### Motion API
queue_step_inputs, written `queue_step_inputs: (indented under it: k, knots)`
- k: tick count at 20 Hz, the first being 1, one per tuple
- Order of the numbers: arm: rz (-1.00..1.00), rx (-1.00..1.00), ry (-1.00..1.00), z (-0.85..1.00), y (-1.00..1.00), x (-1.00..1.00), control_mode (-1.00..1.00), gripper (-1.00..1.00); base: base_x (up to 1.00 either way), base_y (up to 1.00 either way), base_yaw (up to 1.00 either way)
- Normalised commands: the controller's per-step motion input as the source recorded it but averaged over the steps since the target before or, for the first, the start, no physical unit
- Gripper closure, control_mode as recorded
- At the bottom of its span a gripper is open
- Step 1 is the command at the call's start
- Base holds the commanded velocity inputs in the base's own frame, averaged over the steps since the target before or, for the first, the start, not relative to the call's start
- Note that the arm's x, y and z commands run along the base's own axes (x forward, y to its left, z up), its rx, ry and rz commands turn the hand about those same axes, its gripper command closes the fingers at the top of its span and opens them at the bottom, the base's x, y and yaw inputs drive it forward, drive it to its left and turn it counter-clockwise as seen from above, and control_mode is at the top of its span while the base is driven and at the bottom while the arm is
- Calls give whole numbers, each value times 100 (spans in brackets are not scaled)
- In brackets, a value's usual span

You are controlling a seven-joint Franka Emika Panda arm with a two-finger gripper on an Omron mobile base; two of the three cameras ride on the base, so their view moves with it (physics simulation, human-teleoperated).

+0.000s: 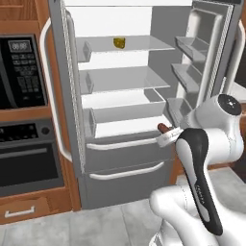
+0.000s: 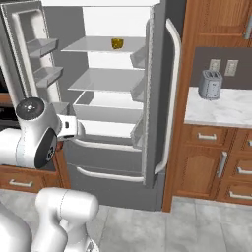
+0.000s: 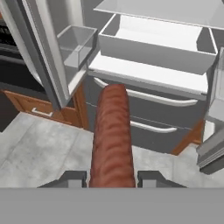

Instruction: Retrieve the sausage and cheese from the fridge and place them on the cutting board on the counter.

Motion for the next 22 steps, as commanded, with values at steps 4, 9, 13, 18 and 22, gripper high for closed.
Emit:
queue_step_inputs:
  k: [4,9,13,18,22]
  knots:
    - [0,0,0,0,0,0,100,100,-59,0,-1]
    - [0,0,0,0,0,0,100,100,-52,2,-17]
    - [0,0,0,0,0,0,100,100,-41,8,-58]
    - [0,0,0,0,0,0,100,100,-22,10,-77]
    - [0,0,0,0,0,0,100,100,-11,11,-82]
